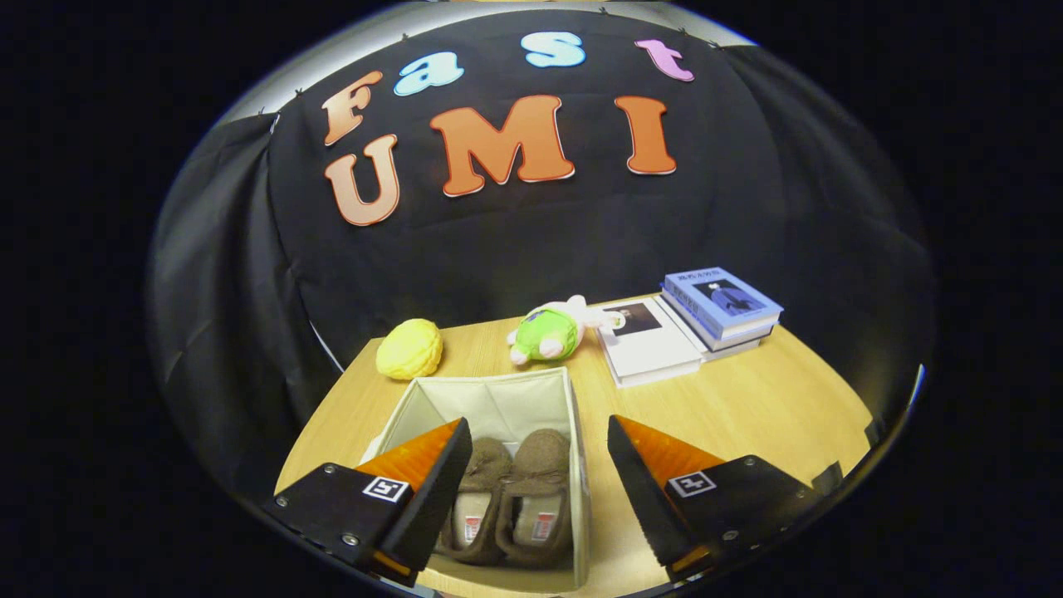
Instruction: Open the storage box then place both shoes into the box .Put the left shoe in first, then the right shoe, with the right side of both shoes facing outward in a uniform manner.
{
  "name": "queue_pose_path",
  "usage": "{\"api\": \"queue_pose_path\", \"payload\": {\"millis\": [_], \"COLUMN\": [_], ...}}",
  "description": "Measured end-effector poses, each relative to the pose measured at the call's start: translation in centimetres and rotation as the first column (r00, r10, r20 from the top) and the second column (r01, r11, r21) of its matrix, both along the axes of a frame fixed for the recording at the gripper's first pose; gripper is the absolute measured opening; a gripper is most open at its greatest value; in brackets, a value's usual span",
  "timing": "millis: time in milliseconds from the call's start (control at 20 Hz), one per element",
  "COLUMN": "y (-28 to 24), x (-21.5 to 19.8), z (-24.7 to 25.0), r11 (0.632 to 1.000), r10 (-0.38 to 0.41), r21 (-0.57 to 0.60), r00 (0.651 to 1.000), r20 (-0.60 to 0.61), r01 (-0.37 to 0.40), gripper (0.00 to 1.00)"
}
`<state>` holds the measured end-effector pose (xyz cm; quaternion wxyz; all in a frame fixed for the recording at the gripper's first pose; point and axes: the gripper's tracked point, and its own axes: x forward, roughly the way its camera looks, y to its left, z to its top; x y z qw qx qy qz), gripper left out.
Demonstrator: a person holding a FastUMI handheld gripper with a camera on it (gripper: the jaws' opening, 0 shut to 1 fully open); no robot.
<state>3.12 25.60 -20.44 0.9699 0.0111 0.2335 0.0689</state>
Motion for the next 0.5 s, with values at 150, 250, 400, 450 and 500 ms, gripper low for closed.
{"api": "queue_pose_path", "payload": {"millis": [150, 250, 400, 450, 500], "y": [-2.2, -3.4, -5.6, -6.6, -7.5], "x": [0.0, 0.0, -0.6, -0.8, -1.1], "z": [4.0, 6.8, 10.5, 11.4, 12.3], "r11": [0.999, 0.999, 0.999, 0.999, 0.999], "r10": [-0.011, -0.010, -0.012, -0.012, -0.013], "r21": [-0.030, -0.034, -0.038, -0.043, -0.049], "r00": [0.997, 0.991, 0.979, 0.975, 0.971], "r20": [0.077, 0.132, 0.202, 0.223, 0.240], "r01": [0.013, 0.014, 0.020, 0.022, 0.025], "gripper": [0.99, 0.99, 0.99, 0.98, 0.99]}}
